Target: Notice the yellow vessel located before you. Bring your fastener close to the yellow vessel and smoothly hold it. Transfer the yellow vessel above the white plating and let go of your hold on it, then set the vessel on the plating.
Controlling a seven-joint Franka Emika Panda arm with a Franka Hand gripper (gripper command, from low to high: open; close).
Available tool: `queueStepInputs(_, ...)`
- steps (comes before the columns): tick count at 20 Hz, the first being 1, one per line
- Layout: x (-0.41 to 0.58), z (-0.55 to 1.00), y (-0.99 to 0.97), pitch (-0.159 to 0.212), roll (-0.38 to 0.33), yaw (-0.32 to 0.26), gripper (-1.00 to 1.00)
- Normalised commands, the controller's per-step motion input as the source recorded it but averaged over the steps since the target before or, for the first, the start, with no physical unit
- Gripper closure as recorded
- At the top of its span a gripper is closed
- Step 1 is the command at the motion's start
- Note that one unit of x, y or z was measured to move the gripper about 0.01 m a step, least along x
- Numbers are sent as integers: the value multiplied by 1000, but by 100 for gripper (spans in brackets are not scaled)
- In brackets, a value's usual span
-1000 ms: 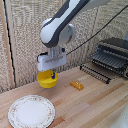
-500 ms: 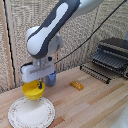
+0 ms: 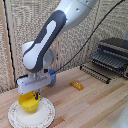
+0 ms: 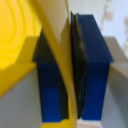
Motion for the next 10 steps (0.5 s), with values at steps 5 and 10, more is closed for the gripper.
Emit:
queueStepInputs(5, 79, -63, 58, 2, -24, 24, -100)
queueStepInputs(10, 109, 645, -33, 6, 16, 30, -100)
